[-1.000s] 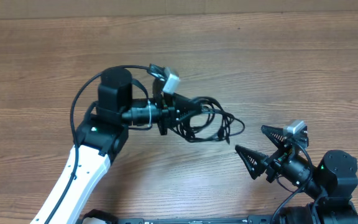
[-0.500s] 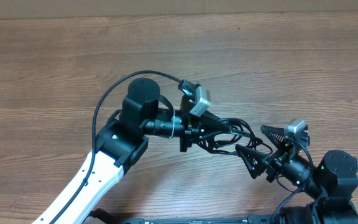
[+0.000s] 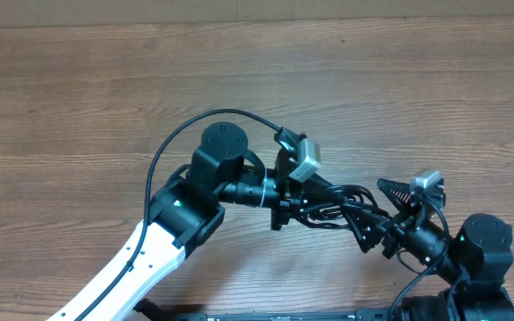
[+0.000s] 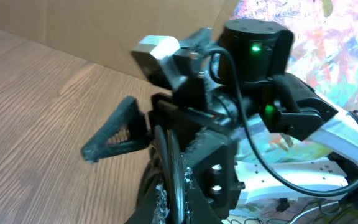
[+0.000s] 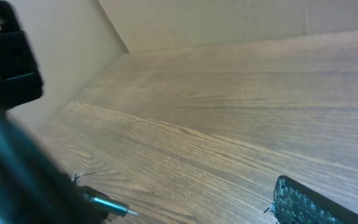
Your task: Untangle cables
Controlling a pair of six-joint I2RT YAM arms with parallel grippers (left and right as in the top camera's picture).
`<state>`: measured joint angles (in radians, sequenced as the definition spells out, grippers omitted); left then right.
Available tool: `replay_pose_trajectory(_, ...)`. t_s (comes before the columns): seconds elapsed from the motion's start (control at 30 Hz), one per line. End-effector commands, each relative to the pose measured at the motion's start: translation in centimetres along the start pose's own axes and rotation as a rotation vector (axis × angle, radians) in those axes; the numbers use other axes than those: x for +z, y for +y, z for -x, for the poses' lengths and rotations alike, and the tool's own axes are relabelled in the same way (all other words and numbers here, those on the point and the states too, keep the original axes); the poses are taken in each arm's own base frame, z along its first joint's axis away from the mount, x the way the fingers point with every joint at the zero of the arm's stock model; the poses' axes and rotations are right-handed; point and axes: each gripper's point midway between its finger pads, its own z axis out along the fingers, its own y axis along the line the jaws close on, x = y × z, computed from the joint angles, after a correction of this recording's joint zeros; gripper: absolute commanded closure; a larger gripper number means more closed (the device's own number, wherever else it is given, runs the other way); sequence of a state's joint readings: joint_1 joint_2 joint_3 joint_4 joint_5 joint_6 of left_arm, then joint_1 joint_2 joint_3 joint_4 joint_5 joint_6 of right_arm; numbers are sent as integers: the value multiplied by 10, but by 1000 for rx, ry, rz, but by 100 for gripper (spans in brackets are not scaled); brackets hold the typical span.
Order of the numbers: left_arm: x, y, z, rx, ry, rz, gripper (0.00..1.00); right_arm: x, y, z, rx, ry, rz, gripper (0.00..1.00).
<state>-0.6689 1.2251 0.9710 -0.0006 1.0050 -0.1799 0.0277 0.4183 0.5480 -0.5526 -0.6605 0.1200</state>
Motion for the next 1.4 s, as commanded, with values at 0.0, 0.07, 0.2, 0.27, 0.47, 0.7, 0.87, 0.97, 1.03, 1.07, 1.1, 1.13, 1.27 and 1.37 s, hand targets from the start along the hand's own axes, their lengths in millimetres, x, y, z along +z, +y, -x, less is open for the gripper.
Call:
replay_pose_trajectory(0.0,5,-16,8,56,-11,-42,96,5,-12,-1,31,21,-49,0)
replay_pose_trajectory(0.07,6,-18,9,58,-14,-50,96,9,-19,-4,47,40,-69,0)
replay_pose_trajectory(0.2,6,-20,15,46,-34,-54,96,16,-33,-15,93,98,-111,0)
replay_pose_trajectory(0.27,5,-21,21,72,-55,-58,96,20,-39,-22,118,131,-131,0)
replay_pose_trajectory(0.47,3,-29,42,92,-122,-80,96,27,-52,-34,157,189,-164,0)
replay_pose_trajectory(0.7,-2,-41,65,69,-198,-117,96,34,-68,-49,204,258,-215,0)
replay_pose_trajectory(0.87,-5,-48,76,39,-232,-143,96,38,-78,-58,228,297,-249,1)
replay_pose_trajectory(0.97,-6,-49,77,41,-237,-148,96,39,-80,-60,234,306,-250,1)
replay_pose_trajectory(1.03,-6,-49,77,40,-236,-149,96,39,-80,-60,234,305,-250,1)
replay_pose_trajectory(1.07,-6,-50,77,41,-235,-150,96,39,-80,-59,233,304,-250,1)
replay_pose_trajectory(1.1,-6,-50,77,41,-234,-151,96,40,-80,-59,232,302,-249,1)
replay_pose_trajectory(1.13,-6,-49,76,38,-232,-149,96,40,-80,-58,231,300,-249,1)
replay_pose_trajectory(1.27,-4,-45,71,50,-215,-136,96,40,-79,-58,231,300,-244,1)
replay_pose_trajectory(1.37,-4,-39,66,37,-202,-113,96,42,-74,-56,231,294,-211,2)
